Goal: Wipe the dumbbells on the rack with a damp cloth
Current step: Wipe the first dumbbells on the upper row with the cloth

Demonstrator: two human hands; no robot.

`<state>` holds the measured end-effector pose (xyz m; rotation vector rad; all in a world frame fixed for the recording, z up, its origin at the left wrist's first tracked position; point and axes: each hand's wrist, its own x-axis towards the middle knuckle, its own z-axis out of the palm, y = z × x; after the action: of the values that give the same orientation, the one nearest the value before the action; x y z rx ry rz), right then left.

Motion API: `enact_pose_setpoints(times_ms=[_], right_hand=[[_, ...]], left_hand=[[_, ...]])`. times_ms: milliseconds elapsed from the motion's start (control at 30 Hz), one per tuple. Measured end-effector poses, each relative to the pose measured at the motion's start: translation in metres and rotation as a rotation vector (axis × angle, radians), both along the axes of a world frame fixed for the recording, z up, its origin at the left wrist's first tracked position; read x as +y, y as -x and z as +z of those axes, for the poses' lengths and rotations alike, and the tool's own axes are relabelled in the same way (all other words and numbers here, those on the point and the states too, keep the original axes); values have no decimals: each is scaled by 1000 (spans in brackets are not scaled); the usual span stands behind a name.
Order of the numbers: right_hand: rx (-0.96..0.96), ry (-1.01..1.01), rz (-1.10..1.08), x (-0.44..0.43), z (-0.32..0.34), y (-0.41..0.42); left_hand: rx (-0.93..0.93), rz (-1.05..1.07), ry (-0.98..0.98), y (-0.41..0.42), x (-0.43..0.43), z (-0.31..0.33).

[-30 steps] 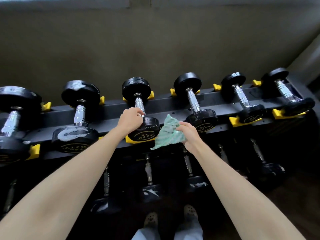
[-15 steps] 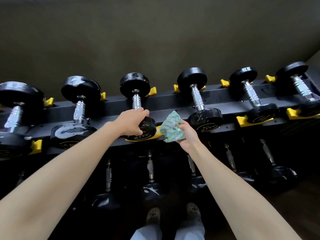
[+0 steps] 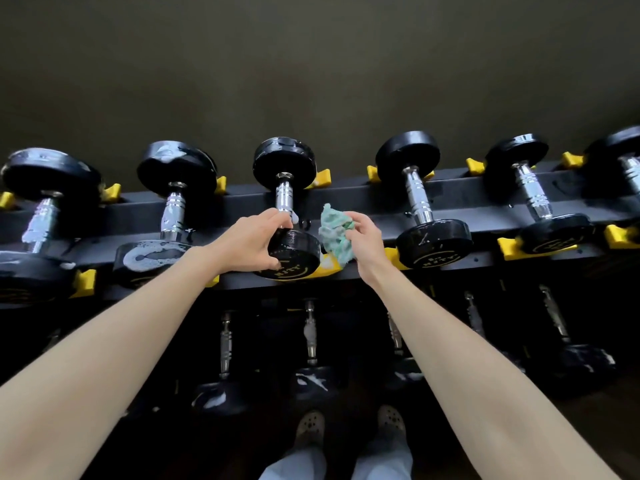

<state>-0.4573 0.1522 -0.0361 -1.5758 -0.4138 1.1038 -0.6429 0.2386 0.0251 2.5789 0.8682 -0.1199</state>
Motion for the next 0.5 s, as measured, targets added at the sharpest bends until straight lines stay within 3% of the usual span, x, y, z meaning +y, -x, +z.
enact_pose_setpoints(times_ms=[100, 367, 500], right_hand=[[-88, 94, 137, -1, -6, 13], [249, 141, 102, -13, -1, 17], [306, 142, 71, -19, 5, 13]], left_hand=[[-15, 7, 5, 1, 1, -3], [-19, 41, 11, 5, 4, -7], [-10, 49, 12, 3, 3, -5]])
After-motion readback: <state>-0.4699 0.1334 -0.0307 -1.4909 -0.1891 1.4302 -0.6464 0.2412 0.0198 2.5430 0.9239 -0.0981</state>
